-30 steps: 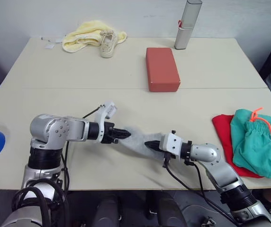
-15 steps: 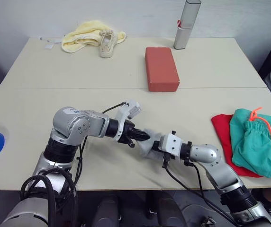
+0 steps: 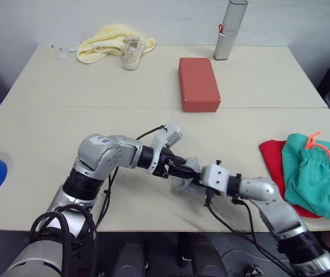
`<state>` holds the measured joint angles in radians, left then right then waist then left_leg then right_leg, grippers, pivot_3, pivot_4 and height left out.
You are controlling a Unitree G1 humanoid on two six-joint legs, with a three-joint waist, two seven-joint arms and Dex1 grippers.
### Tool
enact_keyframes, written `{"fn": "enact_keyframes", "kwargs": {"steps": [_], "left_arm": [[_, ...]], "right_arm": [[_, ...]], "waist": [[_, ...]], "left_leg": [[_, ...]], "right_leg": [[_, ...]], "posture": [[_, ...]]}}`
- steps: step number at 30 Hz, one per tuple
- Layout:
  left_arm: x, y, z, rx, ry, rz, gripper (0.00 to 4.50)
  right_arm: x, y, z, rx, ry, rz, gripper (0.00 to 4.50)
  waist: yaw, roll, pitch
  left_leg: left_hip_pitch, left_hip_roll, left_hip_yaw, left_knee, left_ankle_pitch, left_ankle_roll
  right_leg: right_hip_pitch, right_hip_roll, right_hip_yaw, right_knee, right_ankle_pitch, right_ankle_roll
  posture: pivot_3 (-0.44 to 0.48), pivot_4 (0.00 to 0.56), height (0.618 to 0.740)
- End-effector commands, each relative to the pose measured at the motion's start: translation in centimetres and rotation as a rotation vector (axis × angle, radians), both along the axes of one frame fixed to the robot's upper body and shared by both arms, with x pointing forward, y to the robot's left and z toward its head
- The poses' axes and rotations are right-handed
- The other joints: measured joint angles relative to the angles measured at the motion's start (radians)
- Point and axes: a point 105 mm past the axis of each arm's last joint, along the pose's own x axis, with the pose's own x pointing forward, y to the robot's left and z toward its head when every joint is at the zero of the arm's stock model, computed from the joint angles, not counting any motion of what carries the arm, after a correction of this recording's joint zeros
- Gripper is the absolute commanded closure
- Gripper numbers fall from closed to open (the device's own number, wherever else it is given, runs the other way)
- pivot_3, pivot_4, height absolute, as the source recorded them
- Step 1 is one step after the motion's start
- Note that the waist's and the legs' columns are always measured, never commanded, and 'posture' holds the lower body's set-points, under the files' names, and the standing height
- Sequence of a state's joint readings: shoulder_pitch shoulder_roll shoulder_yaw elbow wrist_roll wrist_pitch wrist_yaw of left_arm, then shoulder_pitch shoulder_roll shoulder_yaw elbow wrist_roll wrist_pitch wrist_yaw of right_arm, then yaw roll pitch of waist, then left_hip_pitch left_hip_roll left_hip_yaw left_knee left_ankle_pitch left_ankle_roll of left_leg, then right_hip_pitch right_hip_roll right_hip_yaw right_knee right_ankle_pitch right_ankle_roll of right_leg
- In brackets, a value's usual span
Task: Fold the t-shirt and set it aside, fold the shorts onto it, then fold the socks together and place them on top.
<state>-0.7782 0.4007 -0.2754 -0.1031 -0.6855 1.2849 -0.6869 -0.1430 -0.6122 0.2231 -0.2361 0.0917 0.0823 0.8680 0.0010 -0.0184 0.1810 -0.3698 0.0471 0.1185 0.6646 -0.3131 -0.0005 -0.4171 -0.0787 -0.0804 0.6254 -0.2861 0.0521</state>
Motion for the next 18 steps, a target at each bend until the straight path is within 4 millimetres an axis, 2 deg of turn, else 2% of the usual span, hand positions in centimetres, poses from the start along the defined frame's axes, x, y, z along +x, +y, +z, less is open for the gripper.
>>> {"fn": "enact_keyframes", "kwargs": {"steps": [1, 2, 9, 11, 16, 18], "left_arm": [[0.0, -0.3, 0.7, -0.022, -0.054, -0.043, 0.57], [-0.1, -0.3, 0.8, -0.027, -0.063, -0.058, 0.24], [-0.2, -1.9, 2.0, -0.12, -0.196, -0.17, 0.24], [-1.0, -2.3, 1.4, -0.126, -0.242, -0.257, 0.24], [-0.7, -2.9, -1.5, -0.074, -0.228, -0.268, 0.24], [-0.5, -3.6, -1.8, -0.117, -0.232, -0.252, 0.24]], "right_arm": [[-1.6, -1.5, 1.7, 0.012, 0.017, 0.0, 4.5], [-2.1, -2.2, 1.6, 0.001, 0.03, -0.009, 4.5], [-4.3, -8.1, 0.4, -0.023, 0.113, -0.233, 4.5], [-4.9, -9.8, 0.1, -0.013, 0.125, -0.319, 4.5], [-5.2, -11.0, 0.3, 0.024, 0.111, -0.41, 4.5], [-5.3, -11.1, 0.5, 0.043, 0.103, -0.434, 4.5]], "waist": [[0.001, 0.0, 0.0], [0.002, 0.0, 0.0], [0.011, -0.001, 0.001], [0.011, -0.001, 0.001], [0.014, -0.001, 0.001], [0.015, -0.001, 0.001]], "left_leg": [[0.0, 0.0, 0.0, 0.0, 0.0, 0.0], [0.0, 0.0, 0.0, 0.0, 0.0, 0.0], [0.0, 0.0, 0.0, 0.0, 0.0, 0.001], [0.0, 0.0, 0.001, 0.0, 0.0, 0.001], [0.0, 0.0, 0.001, 0.0, -0.001, 0.003], [0.0, 0.0, 0.001, 0.0, -0.002, 0.005]], "right_leg": [[0.0, 0.0, 0.0, 0.0, 0.0, 0.0], [0.0, 0.0, 0.0, 0.0, 0.0, 0.0], [0.0, 0.0, 0.0, -0.001, 0.0, 0.0], [0.0, 0.001, 0.0, -0.001, 0.0, 0.0], [0.0, 0.001, 0.001, -0.002, 0.0, 0.0], [0.0, 0.001, 0.001, -0.002, 0.0, 0.0]], "posture": [[0.0, 0.15, 0.74], [0.0, 0.15, 0.74], [0.0, 0.15, 0.74], [0.0, 0.15, 0.74], [0.0, 0.15, 0.74], [0.0, 0.15, 0.74]]}}
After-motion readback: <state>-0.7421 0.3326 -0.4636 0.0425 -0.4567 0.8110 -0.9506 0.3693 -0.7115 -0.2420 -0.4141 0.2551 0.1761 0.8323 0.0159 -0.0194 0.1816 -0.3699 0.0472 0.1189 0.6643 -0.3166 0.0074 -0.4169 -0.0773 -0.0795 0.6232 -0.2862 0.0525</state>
